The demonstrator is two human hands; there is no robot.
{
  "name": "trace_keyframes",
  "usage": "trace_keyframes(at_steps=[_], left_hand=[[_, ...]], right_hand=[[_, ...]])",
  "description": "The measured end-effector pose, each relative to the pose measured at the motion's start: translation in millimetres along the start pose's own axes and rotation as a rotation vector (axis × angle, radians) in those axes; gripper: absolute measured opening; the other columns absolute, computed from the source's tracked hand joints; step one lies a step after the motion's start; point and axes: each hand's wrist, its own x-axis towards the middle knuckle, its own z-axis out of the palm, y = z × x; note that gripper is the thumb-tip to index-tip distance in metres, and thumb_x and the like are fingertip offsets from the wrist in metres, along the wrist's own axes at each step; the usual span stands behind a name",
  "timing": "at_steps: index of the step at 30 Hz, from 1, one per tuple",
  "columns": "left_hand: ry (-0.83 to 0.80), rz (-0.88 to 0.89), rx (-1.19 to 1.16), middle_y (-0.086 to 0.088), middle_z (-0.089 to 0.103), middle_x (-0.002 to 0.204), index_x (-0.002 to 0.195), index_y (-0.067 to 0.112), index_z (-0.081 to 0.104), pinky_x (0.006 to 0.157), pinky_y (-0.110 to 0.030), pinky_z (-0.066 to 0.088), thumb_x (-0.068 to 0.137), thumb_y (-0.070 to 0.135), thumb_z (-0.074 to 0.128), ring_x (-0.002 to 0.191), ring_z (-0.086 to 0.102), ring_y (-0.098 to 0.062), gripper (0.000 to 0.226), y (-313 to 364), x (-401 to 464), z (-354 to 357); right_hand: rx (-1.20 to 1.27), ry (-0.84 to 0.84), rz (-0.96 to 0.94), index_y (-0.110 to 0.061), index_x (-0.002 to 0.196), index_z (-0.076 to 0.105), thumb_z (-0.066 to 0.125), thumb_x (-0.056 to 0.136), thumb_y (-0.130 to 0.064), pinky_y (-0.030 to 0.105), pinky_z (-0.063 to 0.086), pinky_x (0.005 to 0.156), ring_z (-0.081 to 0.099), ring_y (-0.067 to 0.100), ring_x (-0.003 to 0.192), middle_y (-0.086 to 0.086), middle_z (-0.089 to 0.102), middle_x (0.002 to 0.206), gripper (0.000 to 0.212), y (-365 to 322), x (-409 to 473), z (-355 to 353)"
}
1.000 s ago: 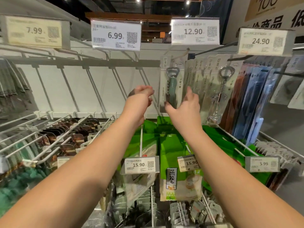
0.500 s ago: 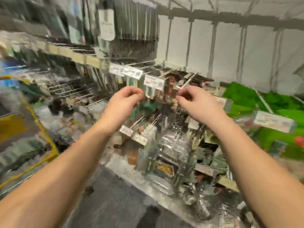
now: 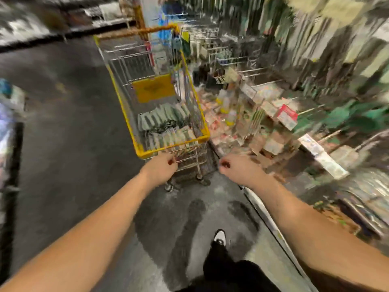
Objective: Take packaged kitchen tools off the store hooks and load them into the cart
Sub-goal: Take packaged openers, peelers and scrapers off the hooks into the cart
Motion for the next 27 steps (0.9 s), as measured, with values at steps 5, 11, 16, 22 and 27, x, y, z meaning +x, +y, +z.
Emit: trace_keyframes(at_steps=[5, 11, 16, 22, 27], left_hand=[[-0.075, -0.083, -0.05, -0.008, 0.068, 0.101, 0.1, 0.008, 0.066, 0.079, -0.038, 0.048, 0.098, 0.024, 0.049, 0.093, 0.063, -0.027, 0.023, -47, 59, -1], [-0.083, -0.168, -0.016, -0.009, 0.069, 0.098, 0.106, 0.012, 0.065, 0.073, -0.037, 0.05, 0.102, 0.029, 0.045, 0.087, 0.065, -0.028, 0.026, -77, 170, -20], [-0.173, -0.275, -0.103, 0.0, 0.066, 0.09, 0.107, 0.018, 0.062, 0.06, -0.029, 0.045, 0.103, 0.028, 0.044, 0.068, 0.058, -0.014, 0.021, -99, 244, -37], [-0.227, -0.486, -0.232, 0.004, 0.057, 0.076, 0.108, 0.014, 0.059, 0.049, -0.021, 0.037, 0.101, 0.023, 0.05, 0.06, 0.051, -0.007, 0.015, -122, 323, -34], [-0.288, -0.613, -0.294, -0.002, 0.058, 0.084, 0.119, 0.004, 0.059, 0.052, -0.025, 0.045, 0.101, 0.017, 0.051, 0.067, 0.056, -0.014, 0.024, -156, 380, -8]], right_hand=[[-0.013, -0.174, -0.024, -0.013, 0.111, 0.067, 0.051, 0.098, -0.031, 0.038, 0.044, 0.092, 0.062, 0.029, 0.107, 0.008, 0.068, 0.111, 0.027, -21, 85, 35], [0.083, -0.215, 0.027, -0.018, 0.103, 0.066, 0.047, 0.099, -0.03, 0.038, 0.054, 0.081, 0.066, 0.025, 0.095, 0.004, 0.069, 0.1, 0.023, -26, 212, 49], [0.125, -0.293, 0.044, -0.024, 0.098, 0.067, 0.051, 0.097, -0.035, 0.028, 0.052, 0.066, 0.064, 0.013, 0.078, -0.004, 0.068, 0.089, 0.019, -29, 307, 43], [0.163, -0.364, 0.192, -0.022, 0.114, 0.064, 0.05, 0.096, -0.031, 0.036, 0.059, 0.072, 0.066, 0.017, 0.076, 0.0, 0.068, 0.091, 0.024, -23, 401, 51], [0.244, -0.391, 0.332, -0.013, 0.122, 0.061, 0.053, 0.095, -0.027, 0.04, 0.059, 0.077, 0.067, 0.024, 0.082, 0.007, 0.068, 0.096, 0.032, -11, 459, 83]])
